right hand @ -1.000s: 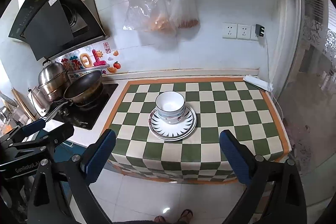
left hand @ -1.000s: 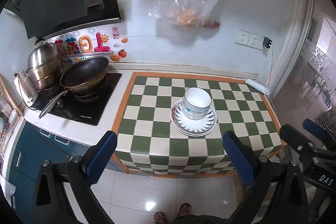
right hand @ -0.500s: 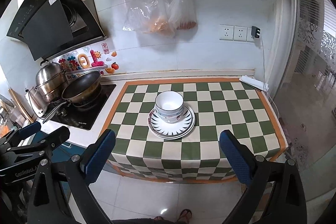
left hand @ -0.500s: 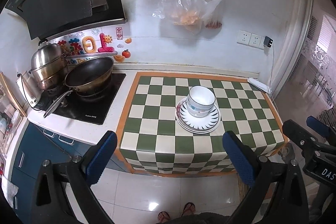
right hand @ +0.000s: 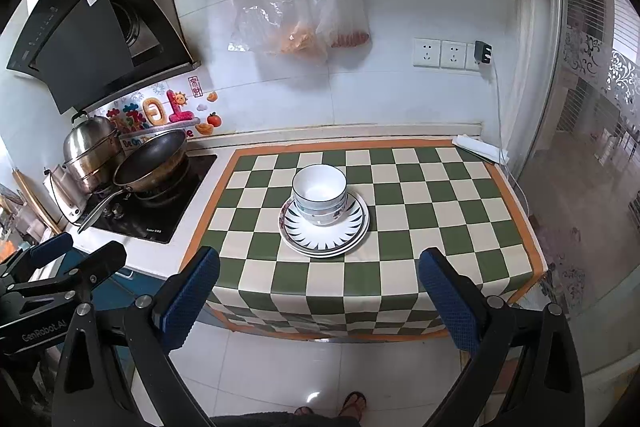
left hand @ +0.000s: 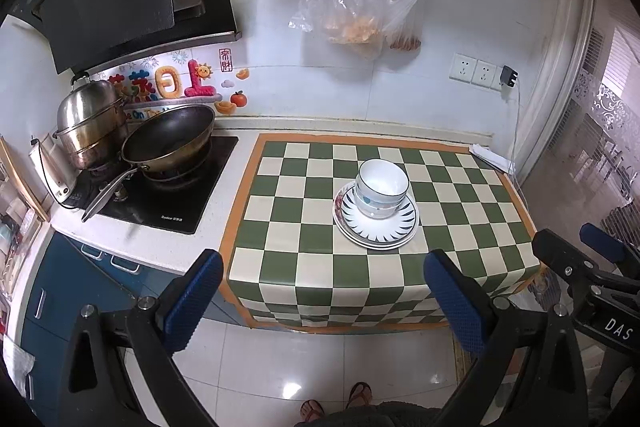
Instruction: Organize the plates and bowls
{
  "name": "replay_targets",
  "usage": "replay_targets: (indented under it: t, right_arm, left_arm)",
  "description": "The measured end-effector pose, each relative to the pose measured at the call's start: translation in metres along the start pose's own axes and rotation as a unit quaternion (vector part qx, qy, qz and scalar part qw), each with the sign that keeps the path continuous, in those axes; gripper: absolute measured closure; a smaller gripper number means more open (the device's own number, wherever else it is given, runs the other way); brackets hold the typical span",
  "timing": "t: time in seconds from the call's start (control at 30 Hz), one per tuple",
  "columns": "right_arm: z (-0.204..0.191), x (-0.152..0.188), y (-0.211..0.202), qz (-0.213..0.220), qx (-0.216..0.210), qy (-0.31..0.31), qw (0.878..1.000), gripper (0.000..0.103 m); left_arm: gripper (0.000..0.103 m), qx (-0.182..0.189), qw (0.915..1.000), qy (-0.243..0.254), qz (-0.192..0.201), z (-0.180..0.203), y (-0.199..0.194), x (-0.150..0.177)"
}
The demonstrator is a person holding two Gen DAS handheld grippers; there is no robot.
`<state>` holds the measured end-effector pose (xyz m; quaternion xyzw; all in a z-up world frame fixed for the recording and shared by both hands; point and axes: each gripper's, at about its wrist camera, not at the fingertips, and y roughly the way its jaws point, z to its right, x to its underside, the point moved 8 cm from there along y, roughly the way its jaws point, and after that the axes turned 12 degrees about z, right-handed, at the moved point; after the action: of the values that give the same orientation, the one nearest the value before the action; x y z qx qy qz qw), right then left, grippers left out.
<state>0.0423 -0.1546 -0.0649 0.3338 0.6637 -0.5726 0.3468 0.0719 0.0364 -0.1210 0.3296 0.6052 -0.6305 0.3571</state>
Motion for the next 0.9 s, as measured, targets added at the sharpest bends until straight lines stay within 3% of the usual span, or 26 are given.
replay_targets:
  t: [0.9]
  right_arm:
    - [0.003,0.011,0.01,-0.013,0.011,0.006,1.0,0.001]
  left_arm:
    - [0.0,0.01,0.9999,0.007,-0.009,-0.001,0.01,-0.004]
